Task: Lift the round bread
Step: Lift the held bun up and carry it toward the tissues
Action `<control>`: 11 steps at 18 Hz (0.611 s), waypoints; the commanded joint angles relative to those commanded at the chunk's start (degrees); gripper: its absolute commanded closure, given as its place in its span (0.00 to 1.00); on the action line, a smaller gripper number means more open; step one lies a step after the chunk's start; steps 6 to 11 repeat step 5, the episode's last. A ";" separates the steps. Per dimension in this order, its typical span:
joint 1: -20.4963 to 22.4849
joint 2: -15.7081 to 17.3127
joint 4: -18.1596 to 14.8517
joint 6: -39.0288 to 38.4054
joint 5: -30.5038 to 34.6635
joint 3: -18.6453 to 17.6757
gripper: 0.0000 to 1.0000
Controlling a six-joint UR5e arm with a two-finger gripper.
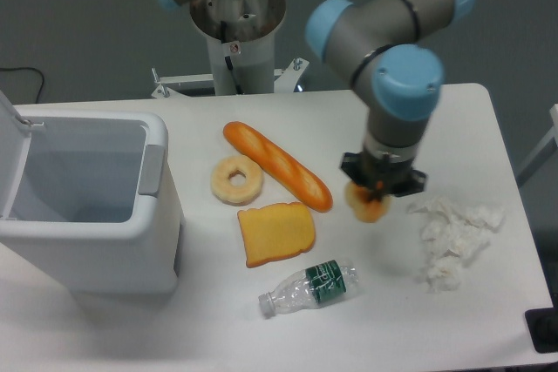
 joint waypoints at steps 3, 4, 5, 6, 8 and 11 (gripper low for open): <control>0.09 -0.09 -0.81 0.10 0.00 0.98 1.00; 0.26 0.17 -0.81 0.18 0.00 0.90 1.00; 0.61 0.34 -0.90 0.27 -0.09 0.90 1.00; 0.61 0.34 -0.90 0.27 -0.09 0.90 1.00; 0.61 0.34 -0.90 0.27 -0.09 0.90 1.00; 0.61 0.34 -0.90 0.27 -0.09 0.90 1.00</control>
